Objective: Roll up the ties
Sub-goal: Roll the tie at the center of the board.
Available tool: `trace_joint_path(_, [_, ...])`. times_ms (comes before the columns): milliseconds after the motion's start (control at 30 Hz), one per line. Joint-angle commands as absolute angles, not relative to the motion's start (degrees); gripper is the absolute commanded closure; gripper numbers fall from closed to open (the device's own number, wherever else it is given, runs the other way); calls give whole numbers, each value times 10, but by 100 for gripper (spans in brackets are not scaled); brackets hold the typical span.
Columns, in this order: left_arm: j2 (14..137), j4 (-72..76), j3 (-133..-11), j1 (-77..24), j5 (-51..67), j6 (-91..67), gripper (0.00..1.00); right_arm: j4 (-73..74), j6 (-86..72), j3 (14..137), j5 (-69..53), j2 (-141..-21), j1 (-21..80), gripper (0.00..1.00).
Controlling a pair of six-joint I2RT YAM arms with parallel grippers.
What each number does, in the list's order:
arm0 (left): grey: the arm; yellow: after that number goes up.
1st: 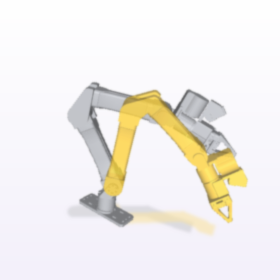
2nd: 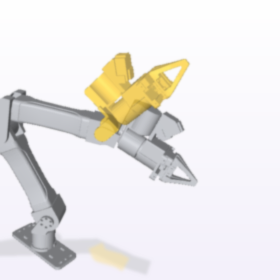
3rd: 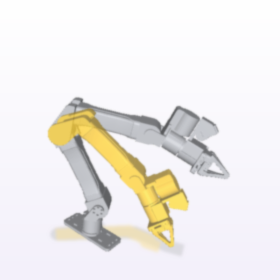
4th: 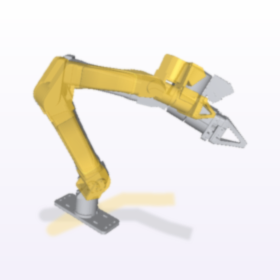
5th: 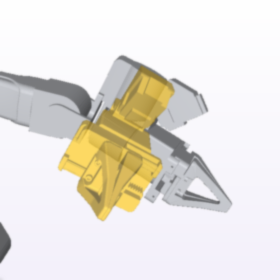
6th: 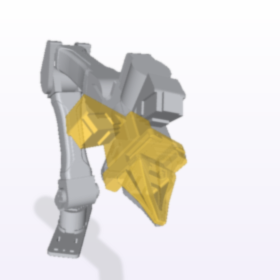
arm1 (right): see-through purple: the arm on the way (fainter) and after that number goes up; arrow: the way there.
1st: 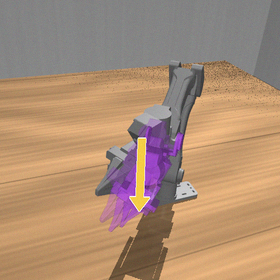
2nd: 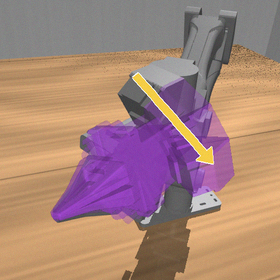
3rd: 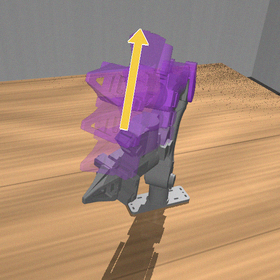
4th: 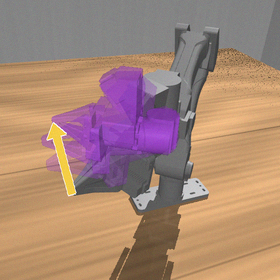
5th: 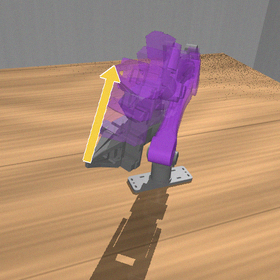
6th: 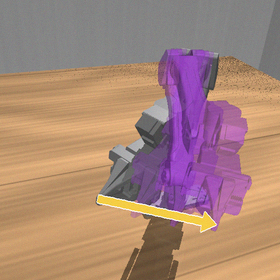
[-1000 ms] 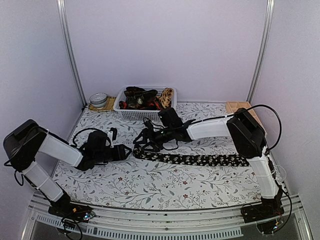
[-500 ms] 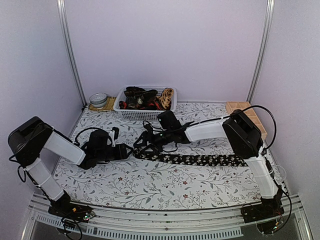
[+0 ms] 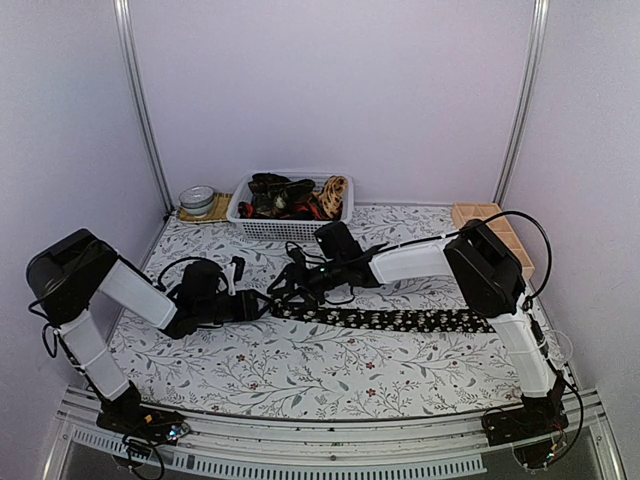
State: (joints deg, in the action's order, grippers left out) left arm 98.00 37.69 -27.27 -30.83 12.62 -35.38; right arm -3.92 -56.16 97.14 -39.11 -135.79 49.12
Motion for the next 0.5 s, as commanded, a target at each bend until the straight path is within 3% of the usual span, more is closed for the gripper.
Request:
trace_joint_path(0, [991, 401, -284, -302, 144, -357, 45, -48, -562, 981, -401, -1404, 492, 43])
trace_joint_path(467, [995, 403, -292, -302, 152, -355, 45, -16, -545, 954, -367, -1390, 491, 64])
